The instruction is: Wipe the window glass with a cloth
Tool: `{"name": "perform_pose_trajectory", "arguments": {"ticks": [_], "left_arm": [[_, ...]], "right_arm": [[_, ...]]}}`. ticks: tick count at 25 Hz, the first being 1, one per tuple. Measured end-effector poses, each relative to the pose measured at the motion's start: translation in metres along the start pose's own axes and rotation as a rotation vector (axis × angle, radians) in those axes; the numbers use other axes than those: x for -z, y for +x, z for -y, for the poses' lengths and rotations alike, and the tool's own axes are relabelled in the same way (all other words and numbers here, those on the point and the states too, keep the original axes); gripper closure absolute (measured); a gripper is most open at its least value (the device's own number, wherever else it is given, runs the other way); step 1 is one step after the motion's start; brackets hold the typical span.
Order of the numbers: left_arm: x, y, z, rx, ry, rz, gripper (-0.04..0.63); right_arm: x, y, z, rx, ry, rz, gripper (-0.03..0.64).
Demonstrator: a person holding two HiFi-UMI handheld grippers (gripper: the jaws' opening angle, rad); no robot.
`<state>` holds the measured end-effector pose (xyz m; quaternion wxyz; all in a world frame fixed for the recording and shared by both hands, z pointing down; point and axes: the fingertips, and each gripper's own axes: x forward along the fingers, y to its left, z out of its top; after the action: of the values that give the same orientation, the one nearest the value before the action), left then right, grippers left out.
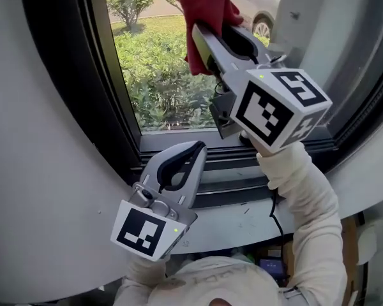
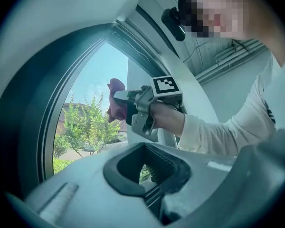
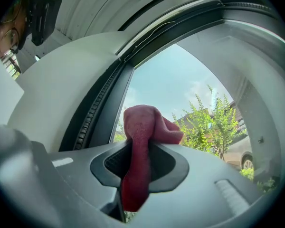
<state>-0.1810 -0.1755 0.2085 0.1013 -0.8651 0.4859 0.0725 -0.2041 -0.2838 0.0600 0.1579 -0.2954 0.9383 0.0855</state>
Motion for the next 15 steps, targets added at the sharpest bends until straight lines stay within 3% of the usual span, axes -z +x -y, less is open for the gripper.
{"name": "perform_pose_trajectory", "arguments": {"ticks": [7, 15], "left_arm": [[0.005, 0.001, 0.006, -0.014, 0.011, -0.013, 0.595], [0.017, 0.014, 0.017, -0.052, 0.003, -0.047, 0.595]], "right_arm": [[0.037, 0.003, -0.023, -0.068, 0.001, -0.056, 0.523], [0.074, -0.022, -0.006, -0.09, -0.022, -0.1, 0.515]]}}
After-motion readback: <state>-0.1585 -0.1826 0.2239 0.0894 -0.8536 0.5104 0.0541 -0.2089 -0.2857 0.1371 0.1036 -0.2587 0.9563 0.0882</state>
